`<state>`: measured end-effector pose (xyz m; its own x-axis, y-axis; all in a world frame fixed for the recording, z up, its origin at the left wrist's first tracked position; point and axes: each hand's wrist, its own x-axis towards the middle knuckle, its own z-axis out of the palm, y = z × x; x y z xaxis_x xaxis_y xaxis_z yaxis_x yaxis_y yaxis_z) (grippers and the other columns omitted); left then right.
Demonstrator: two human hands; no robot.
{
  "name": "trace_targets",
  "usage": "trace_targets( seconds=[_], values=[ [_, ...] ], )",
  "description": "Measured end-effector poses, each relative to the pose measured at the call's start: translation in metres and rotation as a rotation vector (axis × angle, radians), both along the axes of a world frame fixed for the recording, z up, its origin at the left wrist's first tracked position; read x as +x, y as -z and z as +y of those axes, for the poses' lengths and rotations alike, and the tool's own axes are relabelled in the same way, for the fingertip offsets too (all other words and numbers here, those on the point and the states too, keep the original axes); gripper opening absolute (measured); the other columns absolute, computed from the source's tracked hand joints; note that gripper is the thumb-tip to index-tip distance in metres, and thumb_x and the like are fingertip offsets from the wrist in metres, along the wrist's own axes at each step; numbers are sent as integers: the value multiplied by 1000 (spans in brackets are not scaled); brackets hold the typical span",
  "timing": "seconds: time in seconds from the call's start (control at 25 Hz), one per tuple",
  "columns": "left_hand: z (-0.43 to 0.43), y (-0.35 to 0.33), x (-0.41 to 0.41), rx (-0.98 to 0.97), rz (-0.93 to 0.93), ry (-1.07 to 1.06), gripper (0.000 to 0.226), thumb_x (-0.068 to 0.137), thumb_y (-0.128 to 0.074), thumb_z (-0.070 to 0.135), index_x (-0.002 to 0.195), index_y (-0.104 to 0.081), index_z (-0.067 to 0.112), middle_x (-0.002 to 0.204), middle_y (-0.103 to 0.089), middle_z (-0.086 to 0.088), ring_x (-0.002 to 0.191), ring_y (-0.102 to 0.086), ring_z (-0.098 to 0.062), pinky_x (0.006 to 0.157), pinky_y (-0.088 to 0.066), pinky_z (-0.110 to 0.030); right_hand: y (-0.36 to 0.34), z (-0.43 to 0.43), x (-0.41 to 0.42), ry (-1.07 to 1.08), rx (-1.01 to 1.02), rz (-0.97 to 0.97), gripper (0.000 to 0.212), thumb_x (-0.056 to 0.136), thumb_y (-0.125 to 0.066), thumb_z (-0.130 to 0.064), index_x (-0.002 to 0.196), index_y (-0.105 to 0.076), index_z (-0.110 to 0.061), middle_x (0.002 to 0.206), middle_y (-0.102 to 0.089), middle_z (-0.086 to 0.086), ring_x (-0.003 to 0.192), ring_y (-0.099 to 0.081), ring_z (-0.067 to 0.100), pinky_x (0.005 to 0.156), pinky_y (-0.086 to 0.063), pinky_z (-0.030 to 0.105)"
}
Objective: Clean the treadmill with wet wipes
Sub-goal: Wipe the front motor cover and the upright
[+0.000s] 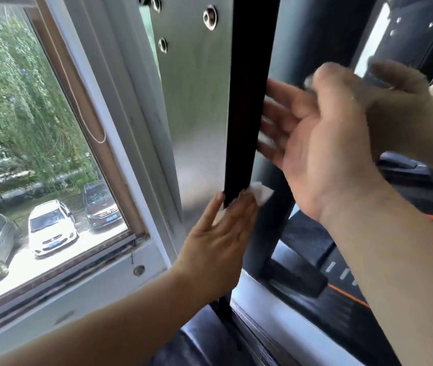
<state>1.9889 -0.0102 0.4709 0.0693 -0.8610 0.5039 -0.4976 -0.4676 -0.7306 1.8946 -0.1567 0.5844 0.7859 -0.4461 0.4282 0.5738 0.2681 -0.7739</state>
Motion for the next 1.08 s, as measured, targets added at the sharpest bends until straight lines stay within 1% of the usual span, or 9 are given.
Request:
trace_targets(
  seconds=[0.12,0.28,0.4,0.52,0.64,0.76,0.92,1.0,1.08],
  values=[
    [-1,-22,-5,-187,-3,120,77,83,-56,25,154,-37,3,165,-26,-10,156,-13,-22,124,1,-56,42,10,18,203,-39,328,30,97,-58,-46,86,-72,-21,84,-72,-3,78,-68,15,75,-55,35],
    [5,-3,13,-134,-33,147,72,88,-48,19,156,-32,2,166,-22,-11,156,-16,-21,125,-2,-55,77,15,29,241,19,491,30,91,-61,-44,73,-68,-21,78,-68,2,79,-64,20,93,-56,47],
    [19,56,40,50,-33,72,67,92,-31,15,158,-25,0,168,-17,-12,157,-12,-23,124,-4,-60,100,17,41,140,52,518,31,98,-54,-37,88,-77,-19,92,-79,1,88,-73,22,97,-55,50],
    [26,105,54,230,32,-35,71,89,-17,14,158,-16,-4,169,-1,-18,157,6,-25,117,-7,-73,127,20,48,162,3,592,31,102,-52,-30,92,-77,-15,95,-80,2,98,-74,22,92,-58,48],
    [26,148,61,354,107,-172,77,90,-31,22,158,-8,-6,167,14,-21,153,24,-27,112,-3,-80,149,24,50,135,31,682,30,103,-51,-31,106,-75,-13,104,-79,4,108,-71,24,95,-54,46],
    [30,163,58,358,165,-267,89,90,-43,34,158,0,-3,164,23,-19,150,34,-28,110,8,-81,174,29,51,92,59,768,27,103,-52,-26,114,-72,-11,112,-76,10,110,-70,26,86,-56,33],
    [28,133,55,154,159,-70,79,88,-43,28,159,-20,3,170,-2,-10,156,14,-21,116,7,-74,201,25,61,178,158,843,24,98,-53,-15,112,-72,-9,103,-77,10,99,-74,26,93,-57,41],
    [35,137,62,174,110,-54,78,89,-36,24,160,-14,2,170,7,-12,156,15,-20,119,4,-70,217,30,69,176,265,899,24,99,-50,-15,111,-68,-6,95,-73,11,88,-72,28,84,-58,37],
    [42,160,67,259,87,-122,78,89,-29,24,160,-5,0,168,14,-15,154,22,-23,120,6,-67,231,42,73,66,293,932,27,102,-48,-19,115,-67,-5,101,-74,14,92,-73,28,87,-58,37]
  ],
)
